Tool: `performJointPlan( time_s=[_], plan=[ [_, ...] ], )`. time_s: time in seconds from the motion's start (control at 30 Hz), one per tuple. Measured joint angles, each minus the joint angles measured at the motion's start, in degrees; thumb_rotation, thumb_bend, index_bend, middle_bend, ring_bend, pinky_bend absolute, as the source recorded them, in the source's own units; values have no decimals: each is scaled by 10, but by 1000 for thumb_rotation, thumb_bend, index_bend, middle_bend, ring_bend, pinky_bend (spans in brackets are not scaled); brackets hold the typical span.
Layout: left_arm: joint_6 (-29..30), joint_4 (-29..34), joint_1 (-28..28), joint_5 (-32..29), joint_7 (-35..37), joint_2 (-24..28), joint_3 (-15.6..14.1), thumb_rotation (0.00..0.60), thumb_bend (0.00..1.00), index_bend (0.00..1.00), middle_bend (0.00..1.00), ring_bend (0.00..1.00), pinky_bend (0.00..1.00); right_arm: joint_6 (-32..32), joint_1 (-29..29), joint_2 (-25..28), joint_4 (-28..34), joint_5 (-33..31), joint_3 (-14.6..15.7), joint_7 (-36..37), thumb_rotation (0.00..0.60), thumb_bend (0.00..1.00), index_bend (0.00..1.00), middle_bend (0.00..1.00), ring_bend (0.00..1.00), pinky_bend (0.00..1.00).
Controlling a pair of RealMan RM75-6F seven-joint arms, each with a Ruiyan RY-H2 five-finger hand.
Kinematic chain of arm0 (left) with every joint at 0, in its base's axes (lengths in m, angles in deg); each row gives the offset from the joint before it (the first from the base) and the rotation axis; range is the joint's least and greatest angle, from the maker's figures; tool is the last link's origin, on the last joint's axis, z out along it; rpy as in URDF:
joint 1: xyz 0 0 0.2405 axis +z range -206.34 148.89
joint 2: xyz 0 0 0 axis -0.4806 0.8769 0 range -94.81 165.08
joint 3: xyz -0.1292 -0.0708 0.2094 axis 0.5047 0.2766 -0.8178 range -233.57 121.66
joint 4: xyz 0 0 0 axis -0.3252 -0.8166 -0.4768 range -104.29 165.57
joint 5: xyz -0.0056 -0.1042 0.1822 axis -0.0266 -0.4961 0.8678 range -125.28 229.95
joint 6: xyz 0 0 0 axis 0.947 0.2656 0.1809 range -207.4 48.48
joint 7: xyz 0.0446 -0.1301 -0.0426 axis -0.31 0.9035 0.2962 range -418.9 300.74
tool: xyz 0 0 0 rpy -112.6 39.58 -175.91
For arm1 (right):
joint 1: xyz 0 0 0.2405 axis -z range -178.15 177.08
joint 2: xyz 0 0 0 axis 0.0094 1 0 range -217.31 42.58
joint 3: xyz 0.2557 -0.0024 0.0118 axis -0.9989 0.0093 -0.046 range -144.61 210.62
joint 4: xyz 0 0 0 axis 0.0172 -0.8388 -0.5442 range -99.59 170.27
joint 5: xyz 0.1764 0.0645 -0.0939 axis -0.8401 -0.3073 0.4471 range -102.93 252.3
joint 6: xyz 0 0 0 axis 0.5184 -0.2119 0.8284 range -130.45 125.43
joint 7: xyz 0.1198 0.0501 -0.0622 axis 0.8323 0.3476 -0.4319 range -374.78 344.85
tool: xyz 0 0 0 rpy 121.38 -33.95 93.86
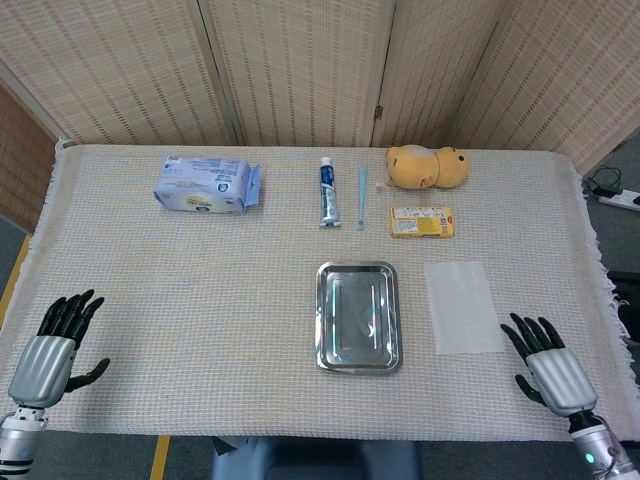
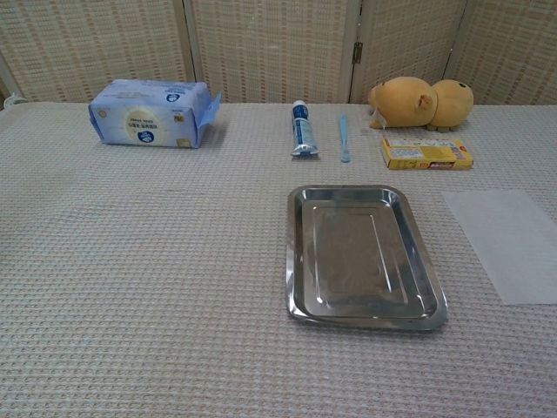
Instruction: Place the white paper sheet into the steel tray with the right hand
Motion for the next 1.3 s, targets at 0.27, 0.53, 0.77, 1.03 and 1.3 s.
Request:
performJointPlan(
  time_s=[0.27,0.53,0.77,1.03,1.3],
  plan=[
    [4,1,1,4,16,3,-1,600,194,29,61,0,12,-38,-13,-16,-15,-23,2,-15,600,407,116,0,0,0],
    [10,-3,0,10,37,6,-2,600,194,33,61,0,7,-36,-19,-63,-71,-24,-7,-10,600,407,225,0,0,0],
    [9,-5,-1,10,47,8,-3,600,194,39,61,0,0,-17,-23,-108,-133,-11,-10,25,600,408,237,0,0,0],
    [3,2,-2,14,53,16,-7,600,194,30,28,0,0,-7,-28,-149,-183,-5,-13,25,600,408,237,0,0,0],
    [10,0,-1,14,63,19,-6,600,194,31,12,0,0,-19,-36,-157,-196,-7,-11,47,600,408,237,0,0,0]
  ],
)
